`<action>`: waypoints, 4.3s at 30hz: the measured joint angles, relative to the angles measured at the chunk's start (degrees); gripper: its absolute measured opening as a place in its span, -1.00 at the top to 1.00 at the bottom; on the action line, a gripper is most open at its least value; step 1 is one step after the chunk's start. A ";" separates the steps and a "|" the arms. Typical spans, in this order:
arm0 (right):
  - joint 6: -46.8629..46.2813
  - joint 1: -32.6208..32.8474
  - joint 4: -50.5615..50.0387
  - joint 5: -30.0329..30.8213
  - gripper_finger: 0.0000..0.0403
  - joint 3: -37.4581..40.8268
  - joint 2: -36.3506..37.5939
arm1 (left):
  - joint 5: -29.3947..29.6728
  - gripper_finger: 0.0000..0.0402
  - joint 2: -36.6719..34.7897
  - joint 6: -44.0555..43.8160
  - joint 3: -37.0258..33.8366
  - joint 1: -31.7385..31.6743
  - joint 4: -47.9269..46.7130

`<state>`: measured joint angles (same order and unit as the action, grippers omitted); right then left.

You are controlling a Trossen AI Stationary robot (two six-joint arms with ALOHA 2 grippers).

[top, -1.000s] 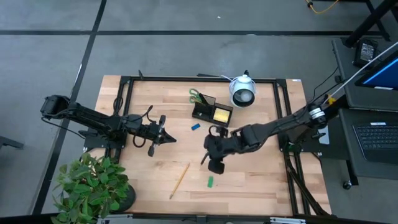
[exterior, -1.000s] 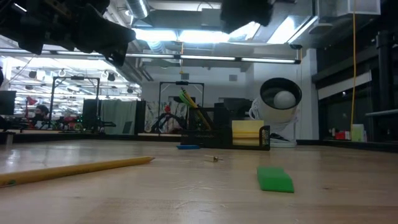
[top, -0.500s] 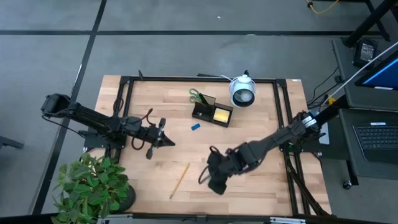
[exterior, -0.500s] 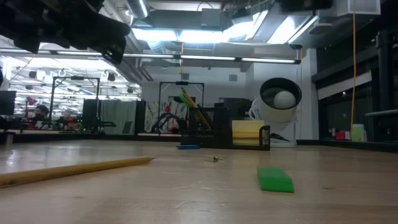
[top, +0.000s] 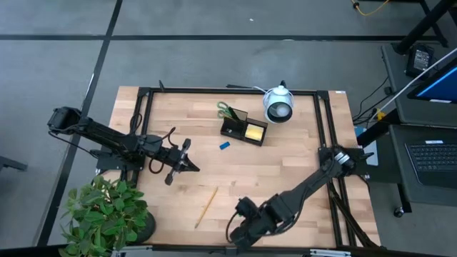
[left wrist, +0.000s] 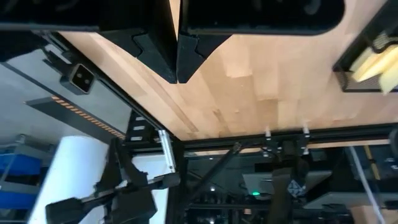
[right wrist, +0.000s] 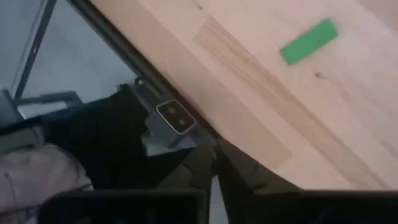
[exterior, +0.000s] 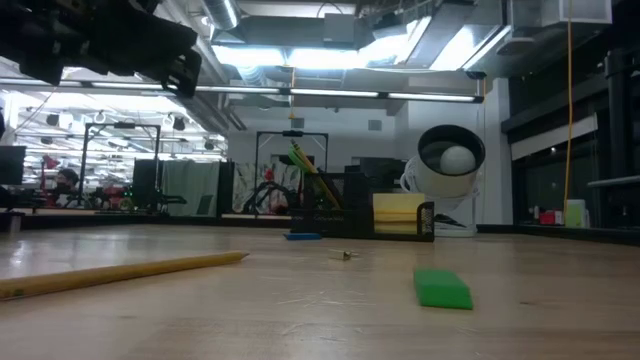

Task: Pick and place office supplies into organizer
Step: Put the green eraser into the black desk organizer

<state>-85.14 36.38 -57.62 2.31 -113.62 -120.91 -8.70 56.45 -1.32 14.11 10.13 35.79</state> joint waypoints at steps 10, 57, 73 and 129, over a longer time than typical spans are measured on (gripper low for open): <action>-9.34 1.17 -11.87 6.52 0.94 -10.93 -8.91 | -1.96 0.98 0.00 2.56 0.00 -0.02 -0.50; -22.55 -7.42 9.24 3.06 0.01 14.59 -8.52 | -1.96 0.99 0.00 2.54 0.00 -0.04 -1.36; -22.63 -8.80 6.05 -2.09 0.02 14.62 -9.00 | -1.96 0.99 0.00 2.54 0.00 -0.04 -1.35; -6.05 -7.18 3.69 2.78 0.55 14.49 -11.16 | -1.96 0.98 0.00 2.08 0.00 -0.04 -1.22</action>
<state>-91.18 29.21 -53.93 5.09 -99.13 -132.07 -10.66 56.45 0.75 14.11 10.09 34.57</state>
